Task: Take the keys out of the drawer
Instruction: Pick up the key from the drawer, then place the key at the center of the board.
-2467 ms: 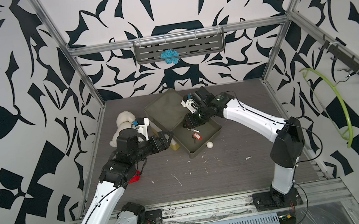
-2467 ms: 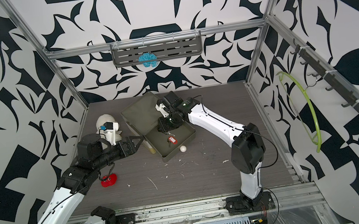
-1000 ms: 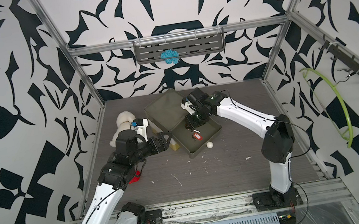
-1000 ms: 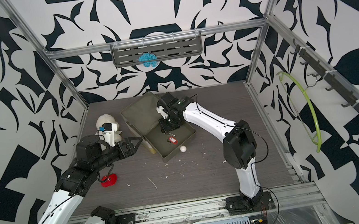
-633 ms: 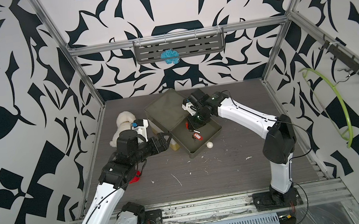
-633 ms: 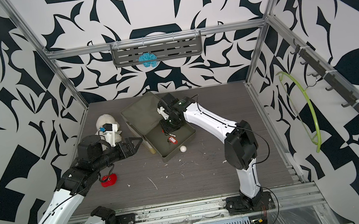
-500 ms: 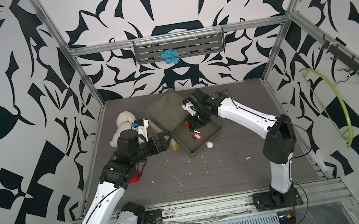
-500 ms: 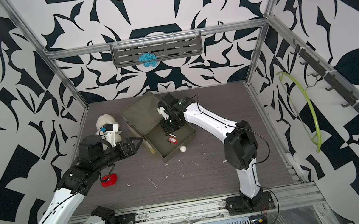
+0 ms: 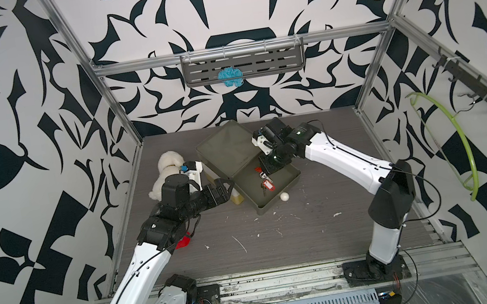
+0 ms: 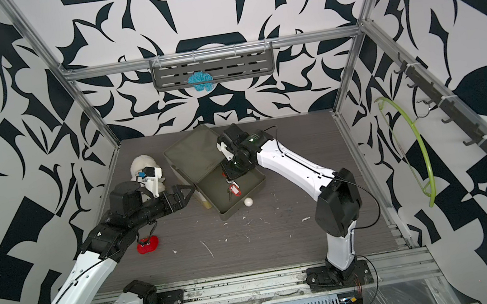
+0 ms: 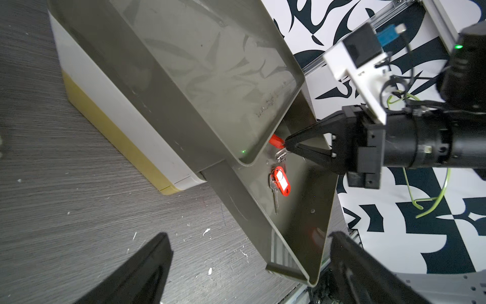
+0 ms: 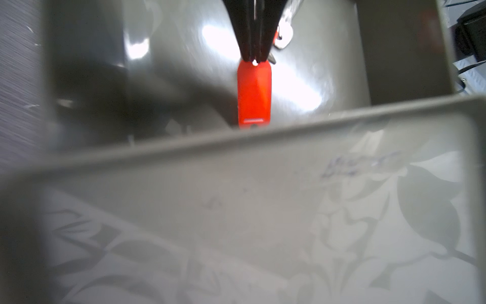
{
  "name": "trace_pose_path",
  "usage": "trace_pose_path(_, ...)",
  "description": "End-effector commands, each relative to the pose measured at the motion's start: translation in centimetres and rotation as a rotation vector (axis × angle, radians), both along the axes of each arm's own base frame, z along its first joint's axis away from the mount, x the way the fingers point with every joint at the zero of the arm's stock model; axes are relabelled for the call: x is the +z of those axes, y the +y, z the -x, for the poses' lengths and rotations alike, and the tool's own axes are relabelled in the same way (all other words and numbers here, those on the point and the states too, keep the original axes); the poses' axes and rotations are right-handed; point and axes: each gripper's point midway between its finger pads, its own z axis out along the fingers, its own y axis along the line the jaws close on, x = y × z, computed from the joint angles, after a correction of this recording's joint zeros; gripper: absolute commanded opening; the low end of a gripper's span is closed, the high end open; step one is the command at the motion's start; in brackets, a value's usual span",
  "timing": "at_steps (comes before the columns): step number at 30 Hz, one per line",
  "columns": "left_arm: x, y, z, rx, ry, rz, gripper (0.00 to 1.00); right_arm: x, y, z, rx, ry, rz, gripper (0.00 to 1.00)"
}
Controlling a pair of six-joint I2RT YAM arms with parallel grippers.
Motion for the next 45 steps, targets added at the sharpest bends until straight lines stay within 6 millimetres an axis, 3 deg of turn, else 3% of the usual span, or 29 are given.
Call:
trace_pose_path(1,1.2,-0.8,-0.6,-0.027,-0.027,0.036,0.99,2.8,-1.4,0.4,-0.032,-0.053,-0.037,0.04)
trace_pose_path(7,1.2,-2.0,-1.8,-0.039,-0.001,0.084,0.99,5.3,-2.9,1.0,-0.074,-0.076,-0.118,0.02)
trace_pose_path(16,2.3,-4.1,-2.3,-0.073,-0.023,0.134,0.99,10.4,-3.3,1.2,-0.128,-0.130,-0.333,0.00)
trace_pose_path(26,4.9,-8.5,-1.7,-0.196,-0.100,0.161,0.99,13.9,-5.2,0.8,-0.183,-0.153,-0.473,0.00)
trace_pose_path(33,5.4,-10.6,-1.8,-0.232,-0.107,0.148,0.99,14.3,-8.4,0.4,-0.289,-0.164,-0.489,0.00)
trace_pose_path(45,5.8,-13.8,-0.9,-0.304,-0.134,0.111,0.99,12.0,-15.2,0.6,-0.533,-0.213,-0.365,0.00)
